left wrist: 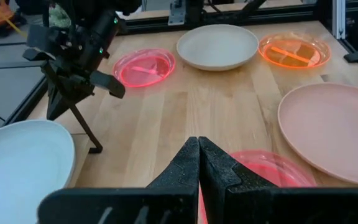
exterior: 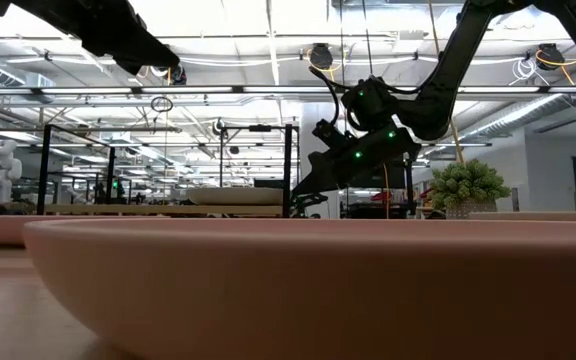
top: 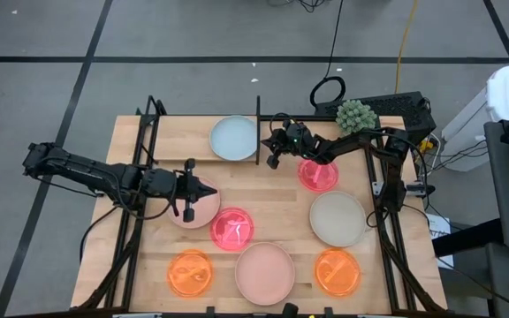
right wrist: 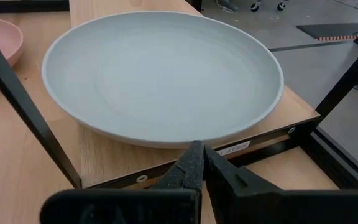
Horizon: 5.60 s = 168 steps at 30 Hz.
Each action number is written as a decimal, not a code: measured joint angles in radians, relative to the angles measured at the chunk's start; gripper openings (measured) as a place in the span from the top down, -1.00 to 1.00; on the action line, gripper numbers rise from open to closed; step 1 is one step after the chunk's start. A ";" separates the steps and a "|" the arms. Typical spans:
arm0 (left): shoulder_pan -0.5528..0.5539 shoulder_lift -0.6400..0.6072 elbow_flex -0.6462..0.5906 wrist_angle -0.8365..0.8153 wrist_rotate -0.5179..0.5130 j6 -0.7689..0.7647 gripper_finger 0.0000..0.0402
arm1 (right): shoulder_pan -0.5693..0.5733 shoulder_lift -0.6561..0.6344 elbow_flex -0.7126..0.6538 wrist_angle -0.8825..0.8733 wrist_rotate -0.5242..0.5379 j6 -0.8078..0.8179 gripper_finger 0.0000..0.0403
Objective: Place and stack plates onto a shelf
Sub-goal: Put the bottom pink transparent plate on the shelf
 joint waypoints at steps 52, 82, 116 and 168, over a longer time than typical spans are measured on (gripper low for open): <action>-0.088 0.037 0.000 0.018 -0.001 0.009 0.99 | 0.129 -0.656 -0.001 -0.940 0.053 0.110 1.00; -0.516 0.644 0.174 0.091 -0.198 -0.074 0.31 | 0.469 -0.800 -0.045 -0.965 0.055 0.230 1.00; -0.644 0.876 0.338 -0.066 -0.370 -0.231 0.04 | 0.609 -0.800 -0.094 -0.862 0.057 0.306 1.00; -0.533 0.962 0.338 -0.196 -0.391 -0.040 0.60 | 0.609 -0.800 -0.095 -0.846 0.053 0.258 1.00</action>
